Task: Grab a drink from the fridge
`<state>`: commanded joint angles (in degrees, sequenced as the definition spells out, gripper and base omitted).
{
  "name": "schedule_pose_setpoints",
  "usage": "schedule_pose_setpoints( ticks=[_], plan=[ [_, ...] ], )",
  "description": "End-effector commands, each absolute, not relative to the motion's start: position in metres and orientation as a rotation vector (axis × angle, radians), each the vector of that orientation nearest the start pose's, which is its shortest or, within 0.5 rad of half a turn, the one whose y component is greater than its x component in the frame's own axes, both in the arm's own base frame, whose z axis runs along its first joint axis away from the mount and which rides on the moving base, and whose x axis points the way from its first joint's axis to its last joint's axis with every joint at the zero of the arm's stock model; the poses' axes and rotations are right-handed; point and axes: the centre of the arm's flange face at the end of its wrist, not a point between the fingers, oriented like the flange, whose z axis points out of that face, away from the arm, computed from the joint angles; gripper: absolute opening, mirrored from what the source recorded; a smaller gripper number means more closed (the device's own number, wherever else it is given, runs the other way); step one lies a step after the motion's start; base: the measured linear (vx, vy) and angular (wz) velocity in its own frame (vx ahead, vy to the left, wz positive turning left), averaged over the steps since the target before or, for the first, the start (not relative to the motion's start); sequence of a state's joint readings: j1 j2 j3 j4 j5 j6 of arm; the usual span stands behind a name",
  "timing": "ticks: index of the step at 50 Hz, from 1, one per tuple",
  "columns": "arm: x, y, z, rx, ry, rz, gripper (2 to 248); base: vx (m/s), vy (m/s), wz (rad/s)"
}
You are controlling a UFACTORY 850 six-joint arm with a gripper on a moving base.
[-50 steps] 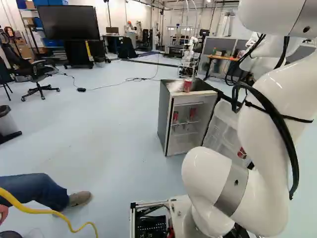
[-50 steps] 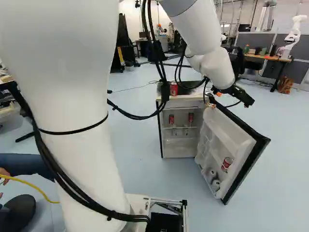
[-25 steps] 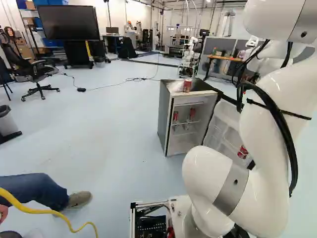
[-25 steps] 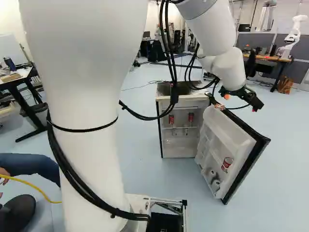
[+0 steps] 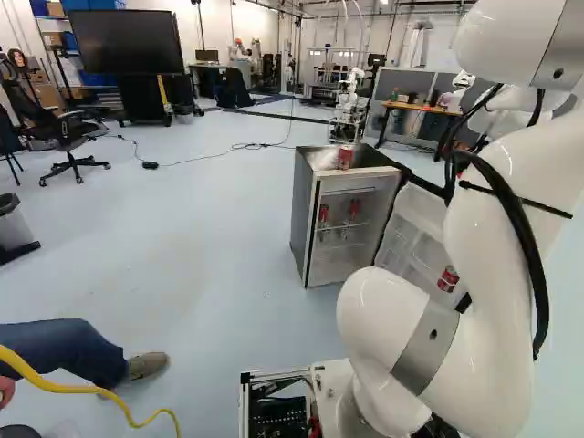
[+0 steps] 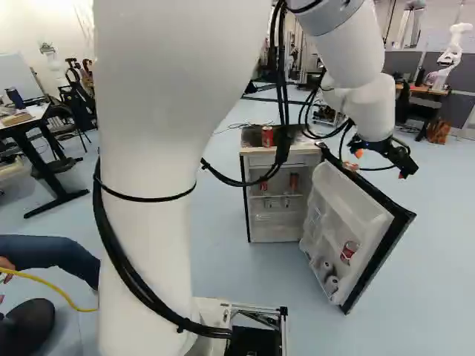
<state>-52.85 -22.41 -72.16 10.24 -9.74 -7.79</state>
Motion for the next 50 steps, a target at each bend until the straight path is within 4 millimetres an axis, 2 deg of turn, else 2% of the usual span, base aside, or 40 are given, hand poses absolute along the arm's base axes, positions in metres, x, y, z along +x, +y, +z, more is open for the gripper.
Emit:
schedule_pose_setpoints(
  ticks=[14, 50],
  plan=[
    [0.382, -0.525, 0.489, -2.862, 1.515, -1.076, 247, 0.0, 0.0, 0.0],
    [0.398, -0.598, 0.436, -2.843, 1.585, -1.047, 247, 0.0, 0.0, 0.0]
  ],
)
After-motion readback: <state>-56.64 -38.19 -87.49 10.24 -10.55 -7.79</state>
